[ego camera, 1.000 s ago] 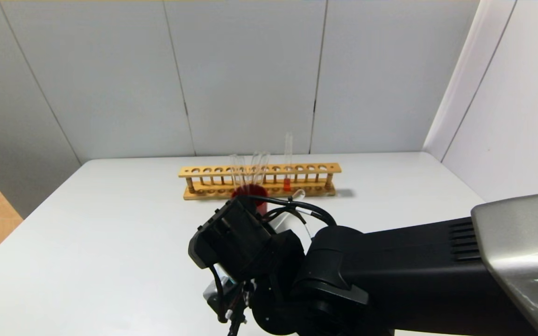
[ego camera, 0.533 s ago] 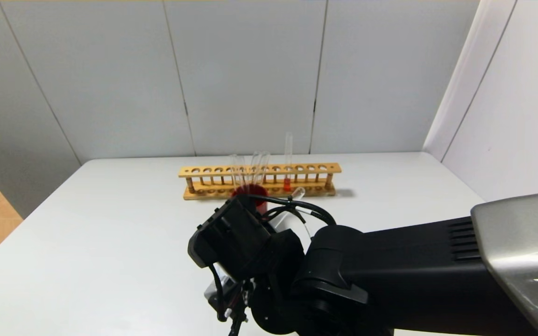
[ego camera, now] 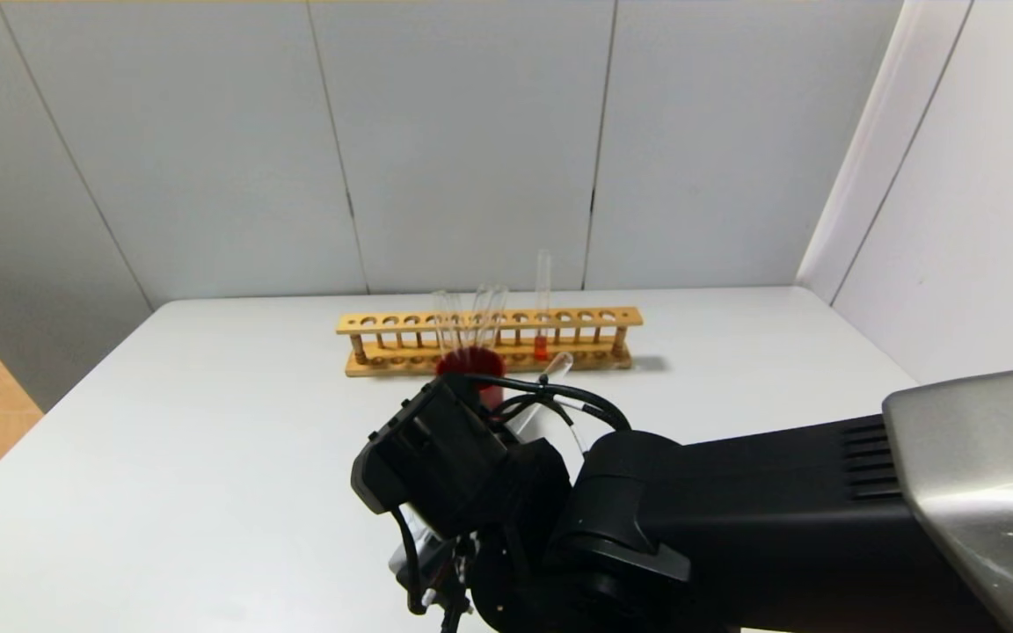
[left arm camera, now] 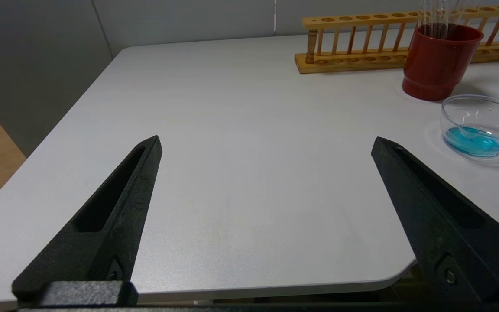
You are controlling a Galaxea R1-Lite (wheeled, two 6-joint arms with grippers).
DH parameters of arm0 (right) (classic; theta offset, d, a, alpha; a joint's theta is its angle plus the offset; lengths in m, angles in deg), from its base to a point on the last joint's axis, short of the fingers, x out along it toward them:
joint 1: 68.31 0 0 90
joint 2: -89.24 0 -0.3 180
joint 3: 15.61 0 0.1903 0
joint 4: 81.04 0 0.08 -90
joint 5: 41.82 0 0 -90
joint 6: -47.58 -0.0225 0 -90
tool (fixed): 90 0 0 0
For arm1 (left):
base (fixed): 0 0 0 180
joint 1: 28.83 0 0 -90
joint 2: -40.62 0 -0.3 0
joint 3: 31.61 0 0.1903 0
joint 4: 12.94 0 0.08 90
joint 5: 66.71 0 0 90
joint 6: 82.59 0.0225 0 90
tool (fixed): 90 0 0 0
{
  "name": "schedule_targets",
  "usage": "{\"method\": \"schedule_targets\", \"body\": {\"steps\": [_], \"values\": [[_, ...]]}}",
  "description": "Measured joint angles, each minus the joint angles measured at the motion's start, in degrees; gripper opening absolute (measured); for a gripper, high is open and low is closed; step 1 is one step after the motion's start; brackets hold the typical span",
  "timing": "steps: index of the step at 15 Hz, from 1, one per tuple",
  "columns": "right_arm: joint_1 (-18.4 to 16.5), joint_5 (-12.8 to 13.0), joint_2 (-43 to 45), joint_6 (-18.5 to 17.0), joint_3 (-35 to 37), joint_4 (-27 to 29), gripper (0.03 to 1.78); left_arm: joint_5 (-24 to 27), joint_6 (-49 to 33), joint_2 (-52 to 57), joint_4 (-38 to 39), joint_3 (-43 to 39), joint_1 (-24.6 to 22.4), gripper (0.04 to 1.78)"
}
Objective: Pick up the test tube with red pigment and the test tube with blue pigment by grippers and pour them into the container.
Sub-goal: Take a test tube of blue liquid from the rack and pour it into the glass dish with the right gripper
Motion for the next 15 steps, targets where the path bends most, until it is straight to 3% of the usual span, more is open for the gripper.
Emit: {"method": "schedule_targets", "body": {"steps": [4, 7, 15], "values": [[0.06, 0.05, -0.11, 0.02, 0.05, -0.09, 0.27, 0.0, 0.02, 0.0, 0.0, 0.0, 0.0, 1.71], [0.09, 2.32, -0.16, 0.63, 0.05, -0.13, 0.27, 0.0, 0.0, 0.0, 0.0, 0.0, 0.0, 1.71], [0.37, 2.43, -0.17, 0.96, -0.09, -0.85, 0.27, 0.0, 0.02, 0.0, 0.0, 0.0, 0.0, 1.71]]}}
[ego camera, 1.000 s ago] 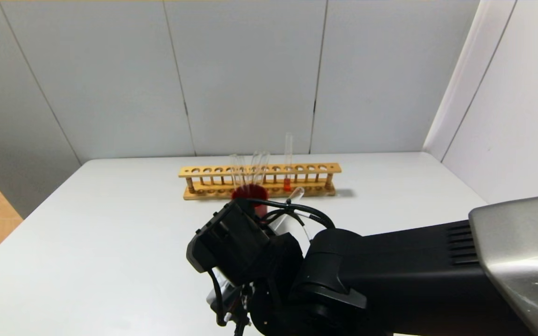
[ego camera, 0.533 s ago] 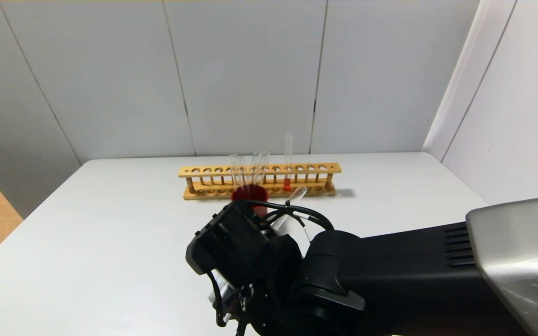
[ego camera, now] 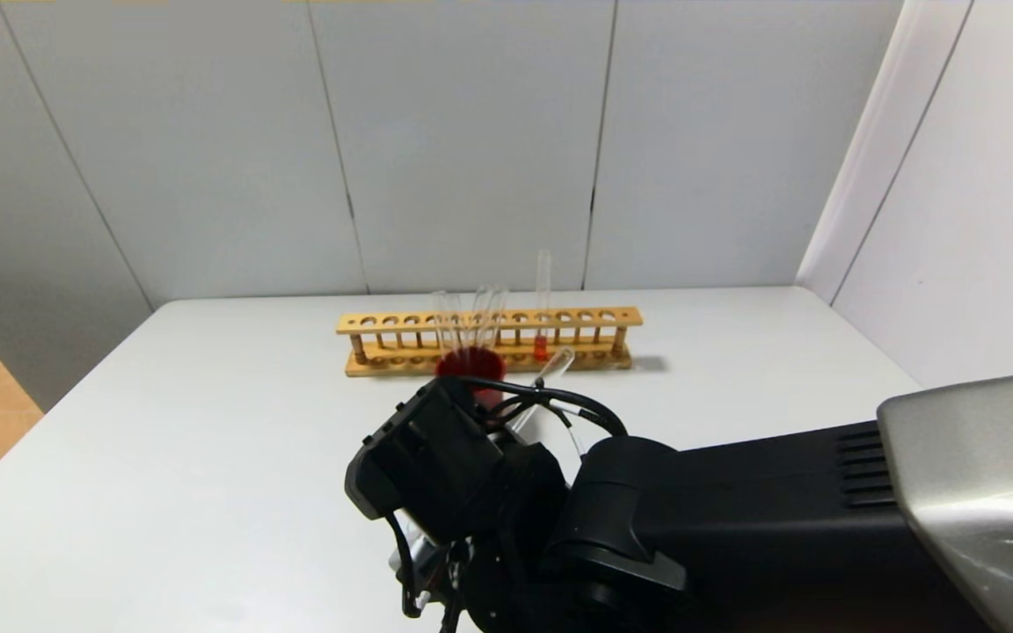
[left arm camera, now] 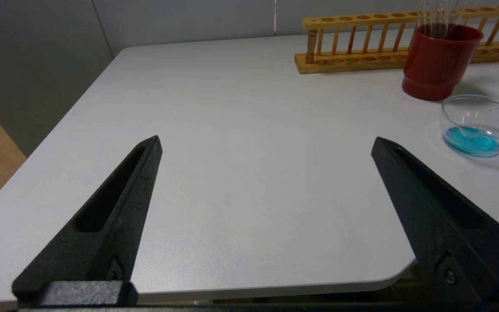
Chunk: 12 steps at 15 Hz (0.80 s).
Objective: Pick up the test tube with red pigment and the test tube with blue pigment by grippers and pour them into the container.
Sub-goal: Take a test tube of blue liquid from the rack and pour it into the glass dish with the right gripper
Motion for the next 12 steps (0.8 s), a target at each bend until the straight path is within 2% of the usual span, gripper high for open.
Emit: {"method": "schedule_targets", "body": {"steps": [7, 10, 12], "values": [[-0.02, -0.02, -0.07, -0.02, 0.15, -0.55, 0.27, 0.0, 0.01, 0.0, 0.0, 0.0, 0.0, 1.71], [-0.41, -0.3, 0.65, -0.2, 0.72, -3.12, 0.27, 0.0, 0.0, 0.0, 0.0, 0.0, 0.0, 1.71], [-0.77, -0.72, 1.74, -1.73, 2.12, -5.91, 0.27, 0.02, 0.0, 0.0, 0.0, 0.0, 0.0, 1.71]]}}
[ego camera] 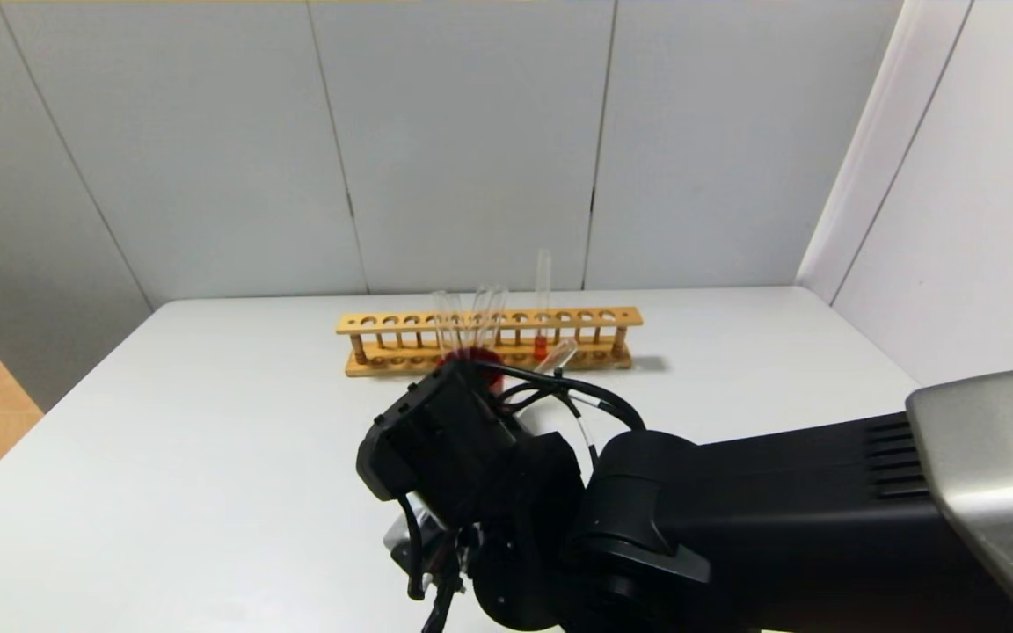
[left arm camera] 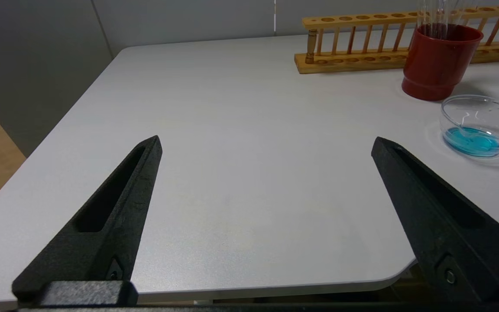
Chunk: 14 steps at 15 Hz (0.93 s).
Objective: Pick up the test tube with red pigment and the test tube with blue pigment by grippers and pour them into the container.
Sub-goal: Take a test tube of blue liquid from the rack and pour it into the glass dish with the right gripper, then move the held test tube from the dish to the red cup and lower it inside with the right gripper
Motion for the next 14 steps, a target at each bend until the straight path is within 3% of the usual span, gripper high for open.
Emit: {"method": "schedule_targets", "body": {"steps": [3, 5, 14], "values": [[-0.26, -1.55, 1.18, -4.56, 2.54, -8.46, 0.27, -0.02, 0.0, 0.0, 0.02, 0.0, 0.0, 1.71], [-0.37, -3.01, 2.49, -8.74, 4.77, -9.73, 0.27, -0.02, -0.02, 0.0, 0.05, 0.0, 0.0, 1.71], [-0.39, -5.44, 6.4, -47.88, 6.75, -10.29, 0.27, -0.02, 0.0, 0.0, 0.0, 0.0, 0.0, 1.71]]}}
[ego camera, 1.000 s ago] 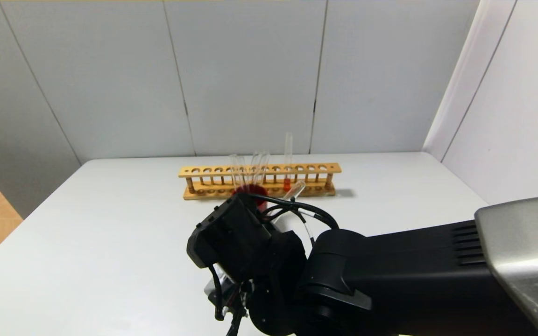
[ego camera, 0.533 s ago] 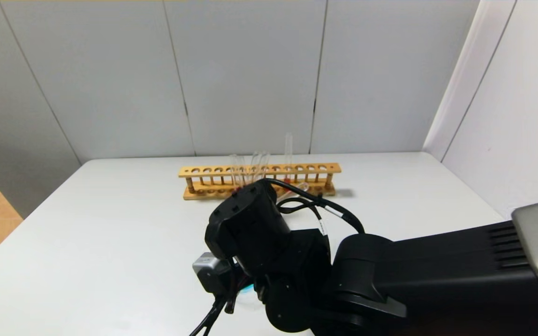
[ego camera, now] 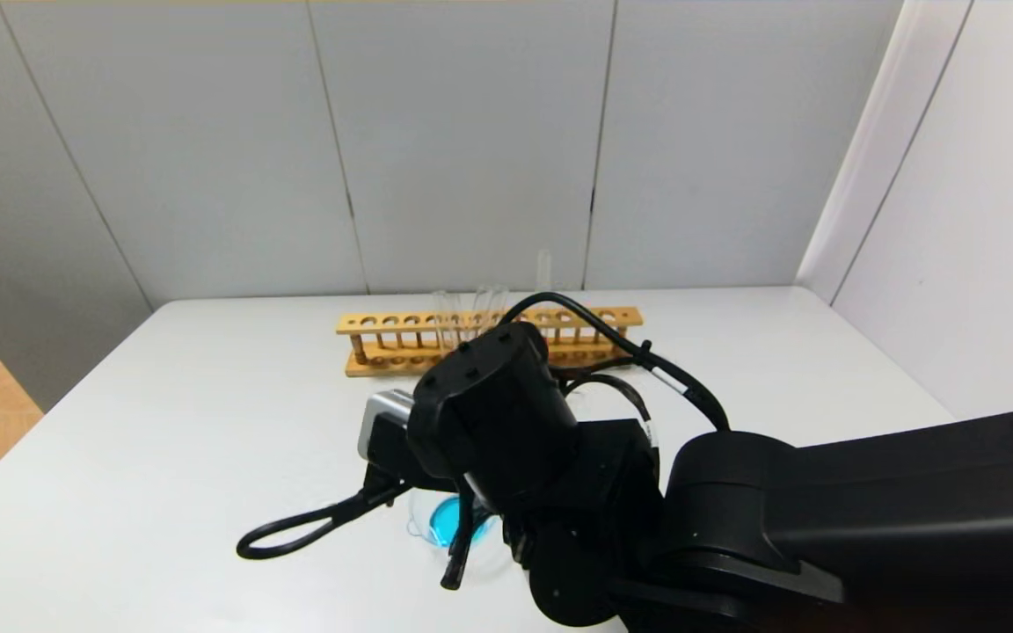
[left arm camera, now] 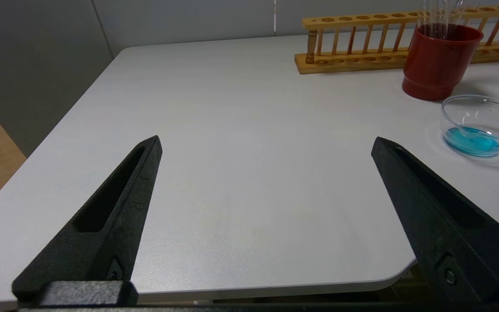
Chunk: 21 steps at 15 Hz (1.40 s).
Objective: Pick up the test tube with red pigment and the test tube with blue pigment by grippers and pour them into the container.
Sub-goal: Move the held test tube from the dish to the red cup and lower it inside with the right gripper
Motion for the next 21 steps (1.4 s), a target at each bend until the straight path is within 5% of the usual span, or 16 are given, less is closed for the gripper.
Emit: {"method": "schedule_targets", "body": {"steps": [15, 21], "values": [[-3.41, -0.95, 4.73, -45.12, -3.8, -3.46, 0.27, 0.0, -0.02, 0.0, 0.0, 0.0, 0.0, 1.71], [-4.17, -1.45, 4.71, -55.2, -4.27, -3.44, 0.27, 0.0, 0.0, 0.0, 0.02, 0.0, 0.0, 1.71]]}}
